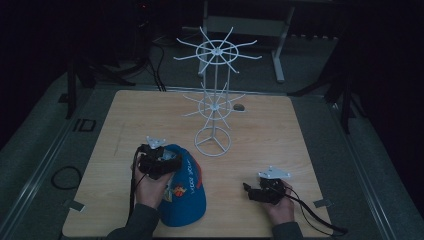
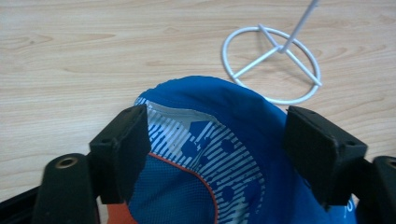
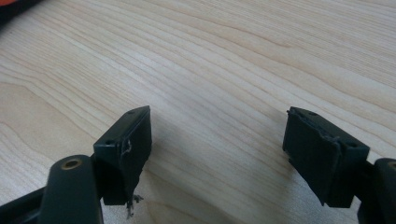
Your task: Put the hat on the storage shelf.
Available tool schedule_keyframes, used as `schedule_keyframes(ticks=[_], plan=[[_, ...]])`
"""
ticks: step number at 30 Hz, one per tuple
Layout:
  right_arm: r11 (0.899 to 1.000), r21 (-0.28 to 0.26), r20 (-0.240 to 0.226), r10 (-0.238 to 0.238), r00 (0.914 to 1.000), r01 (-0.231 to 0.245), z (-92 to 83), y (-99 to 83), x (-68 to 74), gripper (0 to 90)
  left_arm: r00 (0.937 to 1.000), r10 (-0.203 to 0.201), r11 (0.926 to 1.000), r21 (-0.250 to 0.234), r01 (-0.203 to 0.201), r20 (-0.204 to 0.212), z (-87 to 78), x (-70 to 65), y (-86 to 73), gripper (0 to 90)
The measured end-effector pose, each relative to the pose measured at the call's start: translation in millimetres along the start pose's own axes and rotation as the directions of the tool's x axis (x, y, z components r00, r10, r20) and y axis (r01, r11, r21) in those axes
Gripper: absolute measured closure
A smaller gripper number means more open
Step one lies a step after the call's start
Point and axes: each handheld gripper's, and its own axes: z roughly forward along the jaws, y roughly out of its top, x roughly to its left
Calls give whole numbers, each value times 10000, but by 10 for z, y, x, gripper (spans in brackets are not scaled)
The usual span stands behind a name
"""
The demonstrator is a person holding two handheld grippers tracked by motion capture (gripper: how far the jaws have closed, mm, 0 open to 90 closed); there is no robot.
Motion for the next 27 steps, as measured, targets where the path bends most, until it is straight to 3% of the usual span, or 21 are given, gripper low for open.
schedule_keyframes(ticks=[9, 19, 24, 25, 27], plan=[[10000, -15, 1, -36, 10000, 36, 1, 0, -2, 236, 9998, 115, 9999, -100, -117, -147, -23, -82, 32, 192], [10000, -10, -4, -51, 10000, 51, 1, 0, -3, 236, 9998, 191, 9997, -137, -191, 62, -25, -174, 75, 178], [10000, -17, 0, -47, 10000, 47, 1, 0, -3, 236, 9995, 264, 9995, 160, -267, 169, 62, -224, 82, 152], [10000, -16, -4, -48, 10000, 48, 1, 0, -3, 235, 9995, 125, 9976, 675, -144, 281, 179, -231, 75, 148], [10000, -15, -4, -48, 10000, 48, 1, 0, -3, 235, 9995, 5, 9946, 1034, -38, 318, 253, -222, 65, 138]])
